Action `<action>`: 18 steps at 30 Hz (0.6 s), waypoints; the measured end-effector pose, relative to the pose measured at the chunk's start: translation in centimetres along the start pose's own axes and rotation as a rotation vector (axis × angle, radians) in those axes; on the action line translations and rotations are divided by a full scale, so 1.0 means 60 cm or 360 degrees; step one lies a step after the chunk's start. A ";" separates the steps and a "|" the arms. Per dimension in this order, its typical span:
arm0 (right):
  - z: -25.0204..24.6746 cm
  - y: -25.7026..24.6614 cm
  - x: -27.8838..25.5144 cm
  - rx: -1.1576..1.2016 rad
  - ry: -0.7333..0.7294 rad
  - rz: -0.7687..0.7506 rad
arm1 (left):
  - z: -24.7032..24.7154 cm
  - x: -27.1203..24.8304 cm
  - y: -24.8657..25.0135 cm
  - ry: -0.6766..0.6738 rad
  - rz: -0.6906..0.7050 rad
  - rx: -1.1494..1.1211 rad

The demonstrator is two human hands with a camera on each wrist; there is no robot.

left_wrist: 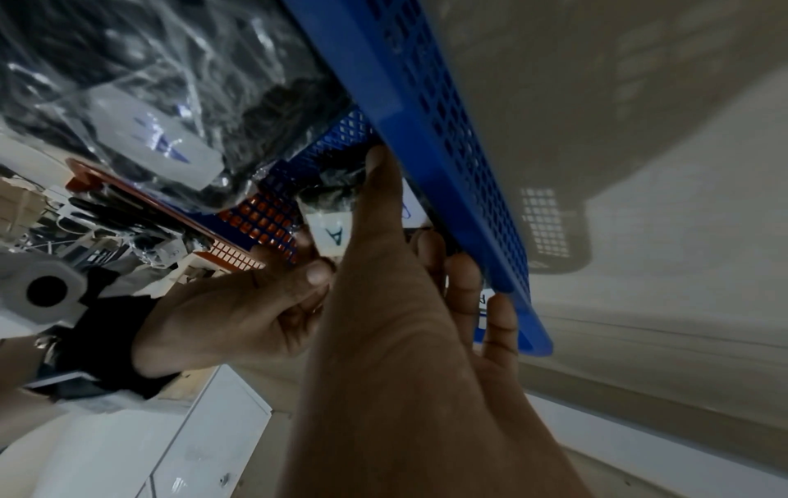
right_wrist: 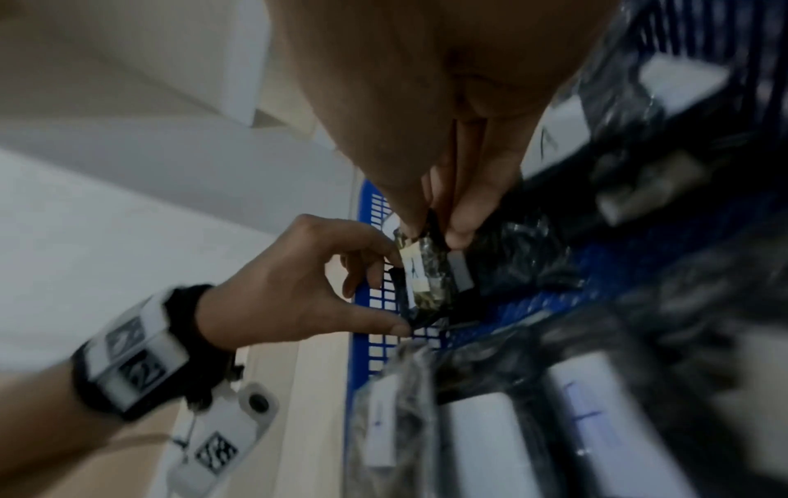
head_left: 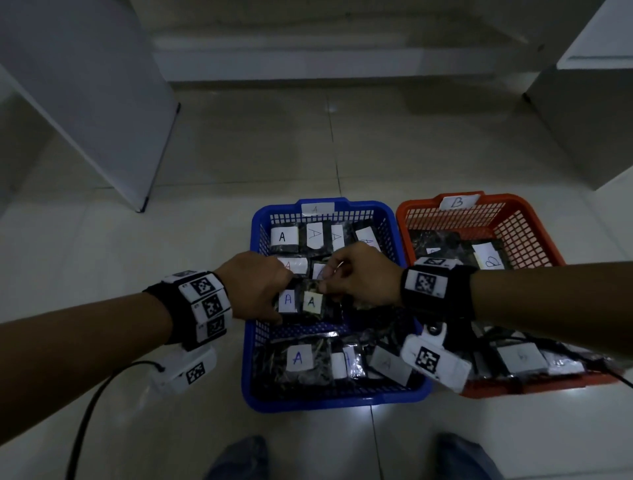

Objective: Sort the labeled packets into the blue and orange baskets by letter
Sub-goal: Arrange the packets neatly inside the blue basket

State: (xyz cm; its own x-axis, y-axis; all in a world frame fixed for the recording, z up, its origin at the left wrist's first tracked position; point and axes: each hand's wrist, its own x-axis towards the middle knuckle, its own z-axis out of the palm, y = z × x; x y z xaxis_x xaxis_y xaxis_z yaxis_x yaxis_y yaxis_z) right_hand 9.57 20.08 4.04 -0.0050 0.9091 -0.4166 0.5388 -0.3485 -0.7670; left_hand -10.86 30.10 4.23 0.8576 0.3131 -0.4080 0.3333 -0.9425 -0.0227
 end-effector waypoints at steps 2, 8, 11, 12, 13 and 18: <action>0.015 -0.008 0.005 0.0214 -0.0049 0.0138 | 0.000 -0.002 -0.007 0.0018 0.0001 -0.0084; 0.044 -0.028 0.019 0.0594 -0.0028 0.0362 | -0.001 -0.015 -0.016 0.0050 0.0000 -0.0352; 0.051 -0.034 0.021 0.0678 -0.0017 0.0460 | 0.001 -0.019 -0.013 0.0088 0.0008 -0.0299; 0.053 -0.034 0.021 0.0682 -0.0021 0.0474 | 0.003 -0.020 -0.013 0.0117 0.0022 -0.0267; 0.054 -0.034 0.021 0.0676 -0.0022 0.0476 | 0.004 -0.019 -0.013 0.0140 0.0035 -0.0238; 0.048 -0.033 0.023 0.0725 0.0006 0.0405 | 0.000 -0.018 -0.025 0.0093 -0.0023 -0.0310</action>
State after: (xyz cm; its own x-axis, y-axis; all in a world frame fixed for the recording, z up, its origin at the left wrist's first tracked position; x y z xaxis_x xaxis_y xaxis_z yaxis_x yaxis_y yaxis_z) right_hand 6.08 21.37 3.55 0.0821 0.7830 -0.6165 0.1016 -0.6220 -0.7764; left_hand -12.28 31.20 4.68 0.8717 0.3378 -0.3550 0.4102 -0.8993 0.1515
